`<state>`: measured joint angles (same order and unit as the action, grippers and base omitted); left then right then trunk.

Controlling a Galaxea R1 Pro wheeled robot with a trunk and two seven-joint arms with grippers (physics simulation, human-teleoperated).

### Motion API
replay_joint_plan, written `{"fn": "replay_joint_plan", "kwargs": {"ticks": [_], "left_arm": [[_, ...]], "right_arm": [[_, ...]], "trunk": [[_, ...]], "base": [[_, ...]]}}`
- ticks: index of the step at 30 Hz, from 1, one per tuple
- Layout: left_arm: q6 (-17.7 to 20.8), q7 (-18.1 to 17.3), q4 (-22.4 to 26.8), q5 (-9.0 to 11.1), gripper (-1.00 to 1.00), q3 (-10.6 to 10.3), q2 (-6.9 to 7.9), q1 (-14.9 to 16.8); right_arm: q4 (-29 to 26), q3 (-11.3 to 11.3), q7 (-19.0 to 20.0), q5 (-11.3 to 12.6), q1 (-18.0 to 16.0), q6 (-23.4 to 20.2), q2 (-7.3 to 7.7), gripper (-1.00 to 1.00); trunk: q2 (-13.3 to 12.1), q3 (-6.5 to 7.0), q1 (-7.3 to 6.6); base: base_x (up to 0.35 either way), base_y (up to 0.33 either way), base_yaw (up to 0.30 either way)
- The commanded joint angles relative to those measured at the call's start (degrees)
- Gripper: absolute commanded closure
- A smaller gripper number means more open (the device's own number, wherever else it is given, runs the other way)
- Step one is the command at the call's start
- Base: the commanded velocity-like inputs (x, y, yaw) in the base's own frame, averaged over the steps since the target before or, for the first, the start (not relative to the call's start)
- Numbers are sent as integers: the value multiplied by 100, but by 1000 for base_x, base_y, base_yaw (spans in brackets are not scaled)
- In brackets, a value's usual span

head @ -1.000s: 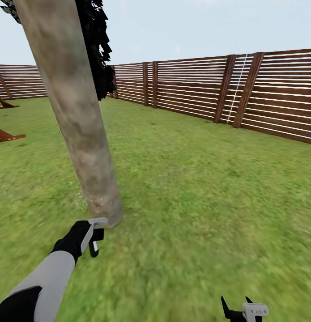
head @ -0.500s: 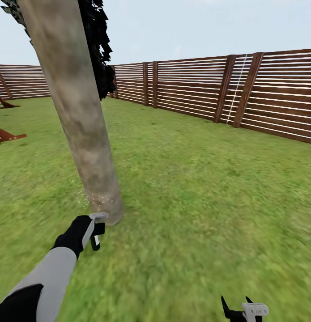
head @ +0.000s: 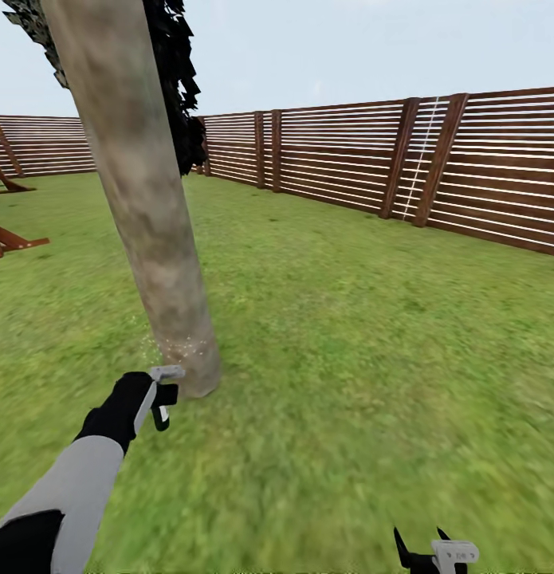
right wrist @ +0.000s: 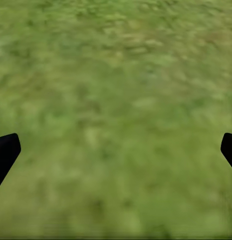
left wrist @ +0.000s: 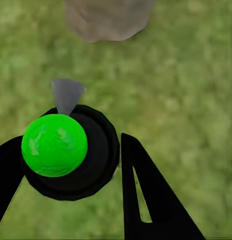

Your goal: In the garden, pick up the pesticide atomizer on the floor and spray pesticide onto both trees until each tree trunk is fully covered.

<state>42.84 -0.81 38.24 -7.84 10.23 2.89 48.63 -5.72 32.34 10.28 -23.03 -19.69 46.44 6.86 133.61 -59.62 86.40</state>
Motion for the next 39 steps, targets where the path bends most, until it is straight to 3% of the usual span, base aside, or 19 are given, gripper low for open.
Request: {"fn": "replay_joint_plan", "kwargs": {"ticks": [1,3,5,8,10,11,14,16,22,24,26,28,30,33,34,36,39], "left_arm": [[3,1,0,-3,100,-11,24,3],[-1,-10,-7,1,100,-14,100,6],[4,-21,-7,6,100,13,272,6],[82,-641,5,-9,100,8,576,77],[103,-718,30,-15,100,-14,518,93],[126,-734,141,-16,100,-18,419,97],[856,-756,761,-22,100,-29,250,86],[1021,-761,1097,-19,100,-34,282,45],[1060,-763,1194,-30,100,-36,433,24],[1073,-763,1200,-21,100,-46,347,73],[1287,-751,1210,-29,100,-214,122,169],[1419,-746,1262,-33,100,-291,29,268],[1463,-752,1384,-11,100,-271,104,297],[1480,-762,1412,9,100,-250,493,372],[1481,-762,1413,10,100,-253,530,395],[1488,-763,1419,5,100,-272,485,414],[1492,-763,1423,3,100,-300,263,576]], "right_arm": [[1,0,0,0,0,2,0,-100],[1,0,0,0,0,-2,-5,-100],[-2,0,0,0,0,-3,-7,-100],[-1,0,0,0,0,-3,-8,-100],[-3,0,0,0,0,-3,-6,-100],[-1,0,0,0,0,-3,-6,-100],[-3,0,0,0,0,-3,-6,-100],[-4,0,0,0,0,-3,-7,-100],[-1,0,0,0,0,-3,-8,-100],[-2,0,0,0,0,-3,-9,-100],[-4,0,0,0,0,-3,-3,-100],[-5,0,0,0,0,-3,-6,-100],[-4,0,0,0,0,-3,-6,-100],[-3,0,0,0,0,-3,-8,-100],[-6,0,0,-2,0,-3,-8,-100],[-2,0,0,0,0,-3,-6,-100],[-1,0,0,0,0,-3,-5,-100]], "trunk": [[0,0,0],[0,0,0],[0,0,0],[0,0,0],[0,0,0],[0,0,0],[0,0,0],[0,0,0],[0,0,0],[0,0,0],[0,0,0],[0,0,0],[0,0,0],[0,0,0],[0,0,0],[0,0,0],[0,0,0]], "base": [[-31,0,0],[-11,0,0],[-2,0,0],[0,0,0],[0,0,0],[0,0,0],[-165,0,0],[-264,0,0],[-34,0,0],[0,0,0],[0,0,0],[0,0,0],[0,0,0],[0,0,0],[0,0,0],[0,0,0],[0,0,0]]}}
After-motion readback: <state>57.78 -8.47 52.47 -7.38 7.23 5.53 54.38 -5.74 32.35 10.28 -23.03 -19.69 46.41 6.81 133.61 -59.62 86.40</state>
